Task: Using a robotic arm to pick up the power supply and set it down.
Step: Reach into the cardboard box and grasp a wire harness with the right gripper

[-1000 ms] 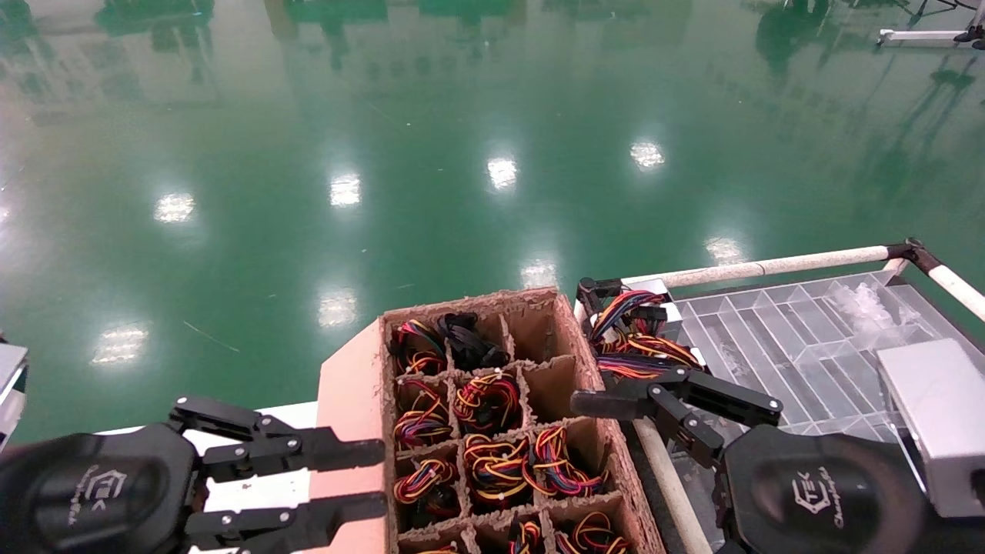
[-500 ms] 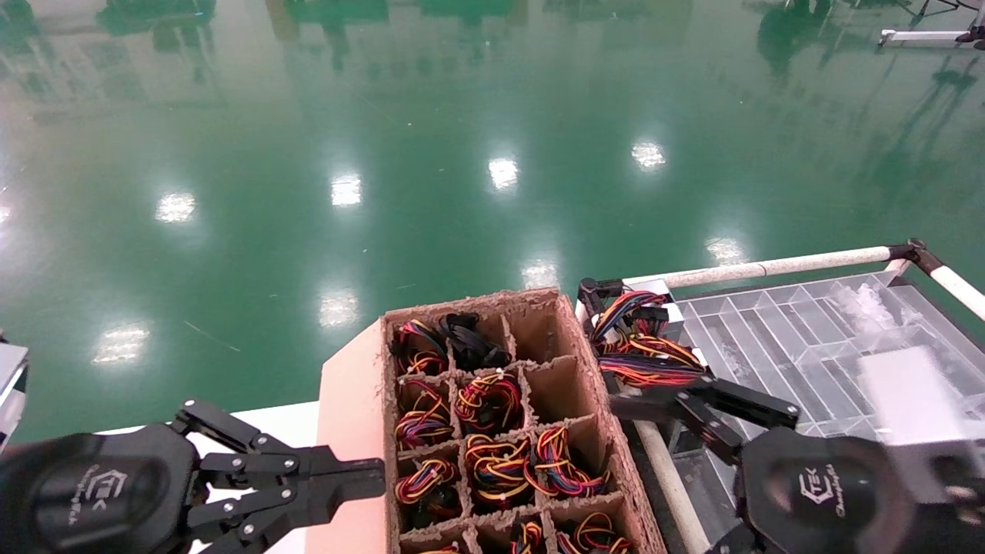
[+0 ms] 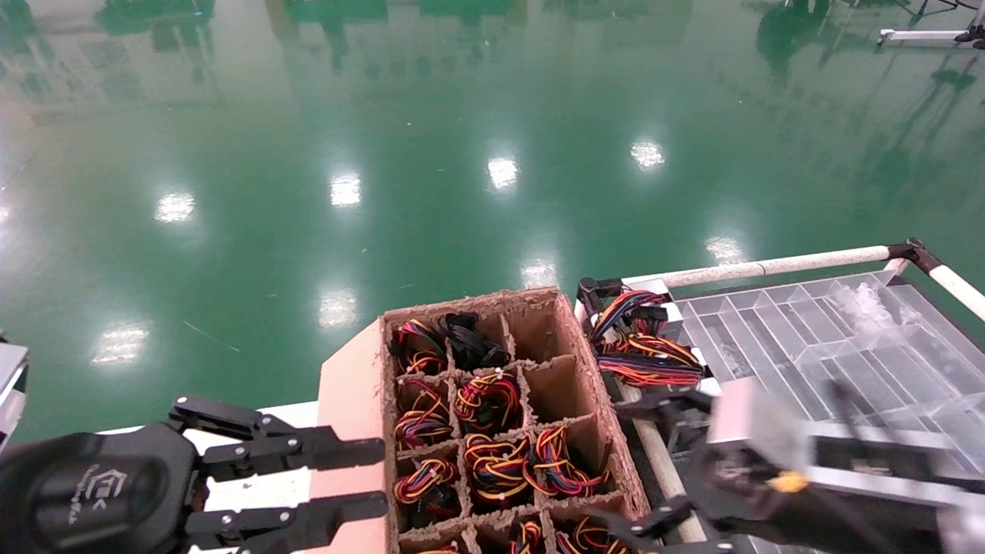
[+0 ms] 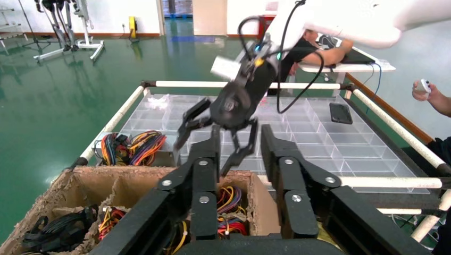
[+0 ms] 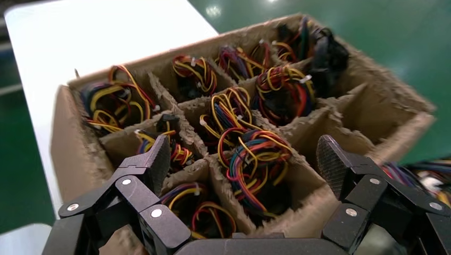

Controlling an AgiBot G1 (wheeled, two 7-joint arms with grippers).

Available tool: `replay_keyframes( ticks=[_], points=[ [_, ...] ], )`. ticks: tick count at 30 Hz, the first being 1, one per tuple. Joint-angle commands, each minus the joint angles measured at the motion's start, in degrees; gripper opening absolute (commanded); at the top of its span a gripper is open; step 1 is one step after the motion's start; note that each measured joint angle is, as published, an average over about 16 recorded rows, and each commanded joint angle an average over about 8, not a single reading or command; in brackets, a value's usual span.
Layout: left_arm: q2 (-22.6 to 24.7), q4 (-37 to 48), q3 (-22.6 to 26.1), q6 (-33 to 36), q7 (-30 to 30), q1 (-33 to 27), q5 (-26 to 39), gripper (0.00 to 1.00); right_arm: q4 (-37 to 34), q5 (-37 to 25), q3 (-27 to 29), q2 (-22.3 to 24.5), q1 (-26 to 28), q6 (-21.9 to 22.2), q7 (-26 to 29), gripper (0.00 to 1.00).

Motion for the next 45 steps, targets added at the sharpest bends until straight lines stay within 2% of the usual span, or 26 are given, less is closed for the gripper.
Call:
replay_keyframes(
  ticks=[1, 11, 20, 36, 45],
  points=[
    [0.0, 0.0, 0.0, 0.0, 0.0, 0.0, 0.0, 1.0, 0.05, -3.07, -1.61, -1.99, 1.19, 0.95, 0.4, 0.0],
    [-0.01, 0.0, 0.02, -0.01, 0.01, 0.0, -0.01, 1.0, 0.13, -13.54, -6.62, -6.62, 6.1, 2.14, 5.33, 0.0],
    [-0.01, 0.0, 0.03, -0.01, 0.02, -0.01, -0.02, 1.0, 0.21, -19.35, -9.29, -8.56, 7.8, 2.43, 9.47, 0.0],
    [-0.02, 0.0, 0.06, -0.02, 0.03, -0.01, -0.04, 1.0, 0.25, -23.17, -10.78, -9.08, 8.0, 2.85, 14.08, 0.0],
    [-0.03, 0.0, 0.07, -0.03, 0.04, -0.02, -0.05, 1.0, 0.28, -20.17, -9.06, -7.41, 9.06, 1.92, 16.09, 0.0]
  ],
)
